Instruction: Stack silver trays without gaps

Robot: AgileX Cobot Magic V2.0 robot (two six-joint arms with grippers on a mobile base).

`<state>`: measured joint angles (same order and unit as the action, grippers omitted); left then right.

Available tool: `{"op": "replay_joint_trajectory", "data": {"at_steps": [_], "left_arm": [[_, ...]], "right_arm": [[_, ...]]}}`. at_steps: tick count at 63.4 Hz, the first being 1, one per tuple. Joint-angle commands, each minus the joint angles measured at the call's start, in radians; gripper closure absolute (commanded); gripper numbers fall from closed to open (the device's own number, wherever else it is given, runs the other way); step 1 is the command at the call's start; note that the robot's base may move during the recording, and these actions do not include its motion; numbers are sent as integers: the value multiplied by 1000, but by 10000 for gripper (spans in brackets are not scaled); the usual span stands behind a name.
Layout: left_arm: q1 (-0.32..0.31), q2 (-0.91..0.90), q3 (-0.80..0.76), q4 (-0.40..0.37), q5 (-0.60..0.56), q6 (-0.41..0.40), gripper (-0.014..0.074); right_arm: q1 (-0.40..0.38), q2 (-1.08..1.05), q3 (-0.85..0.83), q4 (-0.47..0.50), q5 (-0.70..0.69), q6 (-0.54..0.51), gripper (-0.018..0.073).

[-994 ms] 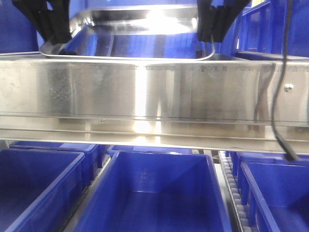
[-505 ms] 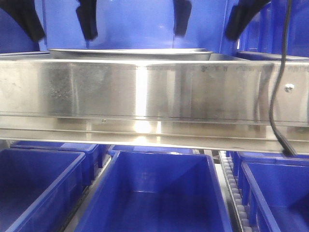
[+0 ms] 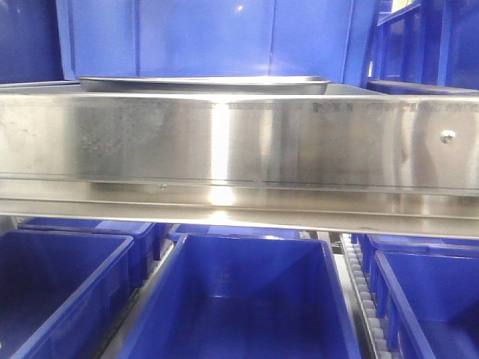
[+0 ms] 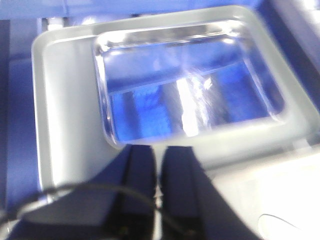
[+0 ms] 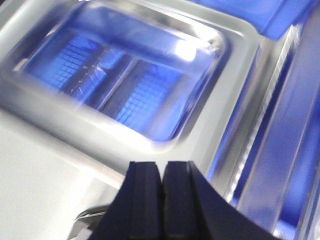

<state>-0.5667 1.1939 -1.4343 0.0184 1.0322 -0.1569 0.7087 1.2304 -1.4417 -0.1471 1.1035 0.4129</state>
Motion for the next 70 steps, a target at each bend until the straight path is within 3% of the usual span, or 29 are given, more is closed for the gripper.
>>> {"op": "replay_joint_trajectory", "data": {"at_steps": [1,17,33,46,70], "left_arm": [[-20,-112,100,0,-149,7,636],[-88,-354,467,0,-459,7,637],[-115,-482,709,-6,-668,7,637],[-115,-482,732,-18,-677,7,638],[-115,-480,732,-18,-677,7,638]], "right_arm": [[26,-135,110,-35,-155,-13,509],[39,-458,546,-51,-480,-41,509],[39,-747,910,-56,-734,-111,509],[39,-876,1046,-56,-872,-113,509],[39,-876,1046,-56,-880,-113,509]]}}
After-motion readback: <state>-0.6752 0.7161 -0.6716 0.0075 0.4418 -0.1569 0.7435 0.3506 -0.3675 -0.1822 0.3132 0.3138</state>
